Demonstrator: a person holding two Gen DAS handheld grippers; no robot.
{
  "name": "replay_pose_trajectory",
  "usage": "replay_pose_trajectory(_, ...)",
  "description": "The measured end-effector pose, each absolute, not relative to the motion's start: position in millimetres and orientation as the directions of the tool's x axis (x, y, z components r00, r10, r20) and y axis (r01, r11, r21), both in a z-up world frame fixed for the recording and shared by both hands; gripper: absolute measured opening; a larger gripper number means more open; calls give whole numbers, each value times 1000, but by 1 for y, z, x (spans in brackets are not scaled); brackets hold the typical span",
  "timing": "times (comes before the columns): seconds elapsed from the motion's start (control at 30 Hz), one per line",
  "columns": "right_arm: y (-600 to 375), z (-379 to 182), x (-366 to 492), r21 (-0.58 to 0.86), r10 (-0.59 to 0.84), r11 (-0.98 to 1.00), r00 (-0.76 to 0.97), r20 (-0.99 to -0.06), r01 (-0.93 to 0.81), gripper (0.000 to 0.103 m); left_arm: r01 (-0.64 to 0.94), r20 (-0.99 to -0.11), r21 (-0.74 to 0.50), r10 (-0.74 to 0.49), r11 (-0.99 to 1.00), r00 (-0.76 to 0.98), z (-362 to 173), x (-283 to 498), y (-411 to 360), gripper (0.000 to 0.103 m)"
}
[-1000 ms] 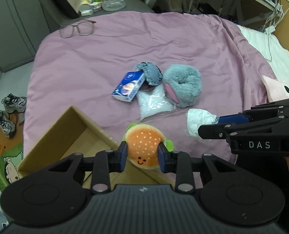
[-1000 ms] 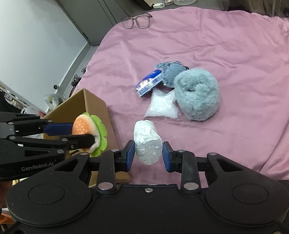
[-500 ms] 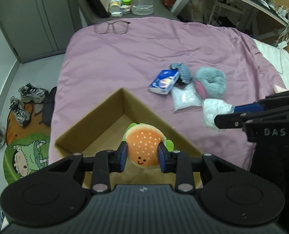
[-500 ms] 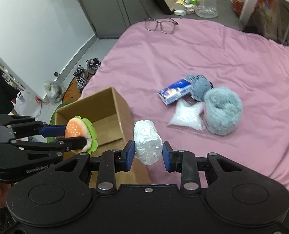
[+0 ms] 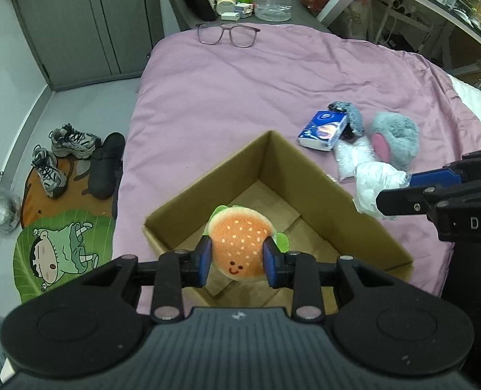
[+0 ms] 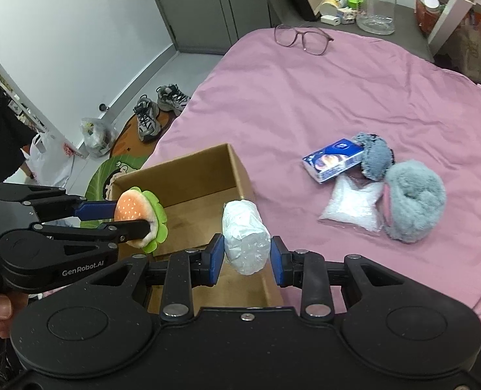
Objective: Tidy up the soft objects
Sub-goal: 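Carry both items over the cardboard box and release them inside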
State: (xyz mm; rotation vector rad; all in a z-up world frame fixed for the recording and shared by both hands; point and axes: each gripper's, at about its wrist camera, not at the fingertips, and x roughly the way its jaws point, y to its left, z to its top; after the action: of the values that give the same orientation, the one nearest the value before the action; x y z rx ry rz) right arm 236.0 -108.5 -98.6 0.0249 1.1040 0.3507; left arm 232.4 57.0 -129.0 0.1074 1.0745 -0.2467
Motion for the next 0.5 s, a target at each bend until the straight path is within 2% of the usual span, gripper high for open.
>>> replay_pose_trajectory(0.17,-95,-106,242,195,296,941,391,-872,-278,31,218,-880,-45,-142,975,453,-134,242,66,33)
replay_pose_trajectory(0.3,-84,-111,248,203,308,934,377,-873,-295,31,221,-877,-9,-113,975,466,-136,247,66,34)
replay_pose_trajectory(0.37,-80,-115,251,208,312,933,371,-875,-295,31,222,-885,-2,-105,975,454,-137,249,67,38)
replay_pose_trajectory(0.5,-69,-123,259,208,314,930,363,-877,-303,31,213,-887,-11,-108,977,449,-133,249,72,54)
